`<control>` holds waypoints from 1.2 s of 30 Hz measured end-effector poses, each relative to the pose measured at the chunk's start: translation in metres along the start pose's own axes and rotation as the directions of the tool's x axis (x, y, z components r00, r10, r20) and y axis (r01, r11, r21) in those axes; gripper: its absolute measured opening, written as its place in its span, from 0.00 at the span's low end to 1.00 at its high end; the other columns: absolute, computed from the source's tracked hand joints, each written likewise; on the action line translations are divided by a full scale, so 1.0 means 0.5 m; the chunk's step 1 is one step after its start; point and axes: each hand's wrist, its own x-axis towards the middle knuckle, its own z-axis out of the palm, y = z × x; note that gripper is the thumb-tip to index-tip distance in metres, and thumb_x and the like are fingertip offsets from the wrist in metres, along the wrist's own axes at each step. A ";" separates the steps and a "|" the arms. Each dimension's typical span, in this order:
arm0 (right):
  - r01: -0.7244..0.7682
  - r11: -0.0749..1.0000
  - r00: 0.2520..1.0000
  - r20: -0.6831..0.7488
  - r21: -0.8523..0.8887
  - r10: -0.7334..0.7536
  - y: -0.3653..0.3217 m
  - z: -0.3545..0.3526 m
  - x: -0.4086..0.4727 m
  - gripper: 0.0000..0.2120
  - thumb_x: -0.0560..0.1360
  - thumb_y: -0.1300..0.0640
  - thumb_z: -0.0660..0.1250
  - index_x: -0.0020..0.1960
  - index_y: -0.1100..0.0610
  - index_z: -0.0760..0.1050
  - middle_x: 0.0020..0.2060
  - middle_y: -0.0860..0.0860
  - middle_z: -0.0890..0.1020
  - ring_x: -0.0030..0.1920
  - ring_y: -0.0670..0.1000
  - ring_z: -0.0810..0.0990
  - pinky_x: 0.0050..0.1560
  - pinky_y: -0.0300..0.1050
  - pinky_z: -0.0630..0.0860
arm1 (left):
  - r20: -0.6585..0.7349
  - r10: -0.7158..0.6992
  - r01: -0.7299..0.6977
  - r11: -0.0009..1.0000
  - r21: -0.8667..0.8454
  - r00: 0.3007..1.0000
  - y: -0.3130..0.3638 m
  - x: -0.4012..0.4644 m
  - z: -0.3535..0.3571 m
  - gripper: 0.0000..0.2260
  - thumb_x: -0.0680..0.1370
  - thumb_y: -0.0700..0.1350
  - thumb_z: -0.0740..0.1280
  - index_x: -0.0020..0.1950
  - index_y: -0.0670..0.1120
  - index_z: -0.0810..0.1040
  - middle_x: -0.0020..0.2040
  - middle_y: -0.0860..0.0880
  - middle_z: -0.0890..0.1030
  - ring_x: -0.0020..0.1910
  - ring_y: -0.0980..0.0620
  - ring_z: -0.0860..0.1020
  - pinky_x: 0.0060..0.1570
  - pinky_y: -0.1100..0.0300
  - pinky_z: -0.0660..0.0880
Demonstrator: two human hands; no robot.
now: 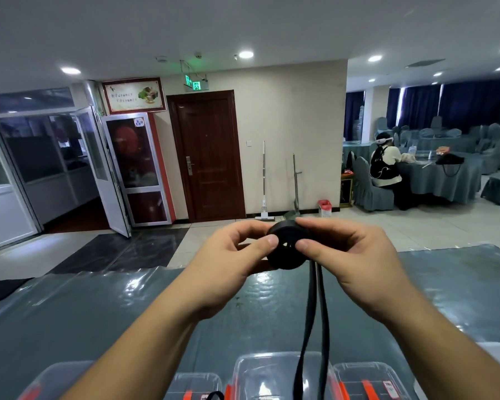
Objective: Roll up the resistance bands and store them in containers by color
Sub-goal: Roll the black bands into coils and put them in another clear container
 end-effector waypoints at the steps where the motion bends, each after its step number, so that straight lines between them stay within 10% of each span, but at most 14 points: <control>1: 0.002 1.000 1.000 0.027 -0.016 -0.001 -0.001 -0.005 0.000 0.19 0.73 0.63 0.77 0.57 0.41 0.86 0.52 0.45 0.89 0.56 0.47 0.87 0.59 0.40 0.81 | 0.018 -0.012 0.012 1.000 0.003 1.000 -0.003 -0.001 -0.001 0.07 0.82 0.38 0.69 0.58 0.40 0.83 0.54 0.37 0.86 0.55 0.41 0.86 0.54 0.54 0.83; 7: -0.019 0.990 0.969 0.241 -0.143 0.054 -0.026 -0.012 0.005 0.22 0.74 0.66 0.76 0.55 0.38 0.86 0.50 0.42 0.89 0.54 0.43 0.87 0.55 0.32 0.79 | 0.121 -0.101 0.072 0.971 0.228 0.987 0.004 0.001 -0.027 0.06 0.76 0.44 0.77 0.52 0.51 0.87 0.48 0.48 0.88 0.48 0.50 0.87 0.45 0.61 0.82; 15: 0.010 0.999 0.999 -0.030 -0.045 -0.011 -0.006 0.010 -0.004 0.17 0.72 0.65 0.78 0.57 0.47 0.87 0.50 0.45 0.89 0.54 0.46 0.87 0.58 0.38 0.81 | 0.055 -0.070 0.079 0.981 -0.177 0.996 -0.010 0.000 -0.010 0.14 0.72 0.43 0.75 0.57 0.41 0.85 0.53 0.39 0.87 0.52 0.43 0.87 0.49 0.59 0.82; 23: -0.019 0.997 0.976 0.216 -0.069 0.034 -0.015 0.008 -0.001 0.21 0.75 0.67 0.75 0.57 0.42 0.86 0.52 0.44 0.89 0.55 0.45 0.87 0.57 0.35 0.80 | 0.111 -0.050 0.037 0.993 0.112 0.993 0.006 0.000 -0.028 0.08 0.76 0.38 0.76 0.54 0.46 0.87 0.50 0.44 0.88 0.51 0.47 0.87 0.48 0.59 0.82; 29: 0.031 0.999 0.999 0.026 -0.037 -0.030 -0.003 0.018 -0.004 0.20 0.72 0.66 0.77 0.57 0.44 0.86 0.52 0.44 0.89 0.56 0.46 0.87 0.59 0.38 0.81 | 0.025 -0.060 0.064 0.984 -0.165 0.998 -0.008 -0.002 -0.015 0.14 0.74 0.42 0.74 0.59 0.41 0.84 0.50 0.42 0.87 0.48 0.48 0.86 0.47 0.56 0.83; 36: -0.009 0.994 0.979 0.200 -0.108 0.030 -0.014 0.004 0.006 0.21 0.73 0.67 0.76 0.57 0.42 0.86 0.51 0.43 0.89 0.55 0.45 0.87 0.59 0.39 0.81 | 0.088 -0.028 0.020 0.995 0.096 0.996 0.000 0.004 -0.027 0.09 0.75 0.39 0.75 0.55 0.43 0.87 0.50 0.42 0.88 0.50 0.48 0.87 0.48 0.60 0.82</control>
